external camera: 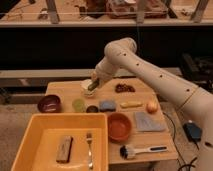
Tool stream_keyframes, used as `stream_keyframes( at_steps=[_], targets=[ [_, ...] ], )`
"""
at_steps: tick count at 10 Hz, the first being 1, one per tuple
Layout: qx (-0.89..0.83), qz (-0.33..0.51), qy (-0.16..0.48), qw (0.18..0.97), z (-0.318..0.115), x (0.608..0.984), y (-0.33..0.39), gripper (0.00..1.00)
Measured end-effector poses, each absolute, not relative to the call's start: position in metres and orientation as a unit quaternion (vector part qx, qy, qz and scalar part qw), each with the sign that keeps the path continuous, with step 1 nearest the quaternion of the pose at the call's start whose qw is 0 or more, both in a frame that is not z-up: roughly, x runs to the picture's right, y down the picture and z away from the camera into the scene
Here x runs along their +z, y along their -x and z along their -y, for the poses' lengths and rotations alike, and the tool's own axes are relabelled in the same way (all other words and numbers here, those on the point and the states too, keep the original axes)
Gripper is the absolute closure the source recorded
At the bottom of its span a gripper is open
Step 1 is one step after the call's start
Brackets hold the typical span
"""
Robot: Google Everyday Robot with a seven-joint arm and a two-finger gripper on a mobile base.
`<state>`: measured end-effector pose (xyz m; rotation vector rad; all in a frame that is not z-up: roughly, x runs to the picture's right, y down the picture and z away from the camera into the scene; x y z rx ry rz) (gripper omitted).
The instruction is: Place pepper in paper cup
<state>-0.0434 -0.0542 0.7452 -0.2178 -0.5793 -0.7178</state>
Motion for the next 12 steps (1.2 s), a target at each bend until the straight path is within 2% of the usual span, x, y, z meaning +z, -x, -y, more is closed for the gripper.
stream_keyframes(
  at_steps=[3,6,9,12],
  targets=[
    [-0.368,0.29,0.09,0.879,0.074,0.766,0.083,1.0],
    [-0.388,0.314,0.112,0.859,0.077,0.801,0.118,1.0],
    [-0.377,0.33,0.136,0.855,0.074,0.831,0.116,1.0],
    [-0.36,0.32,0.136,0.866,0.081,0.838,0.111,1.0]
  ],
)
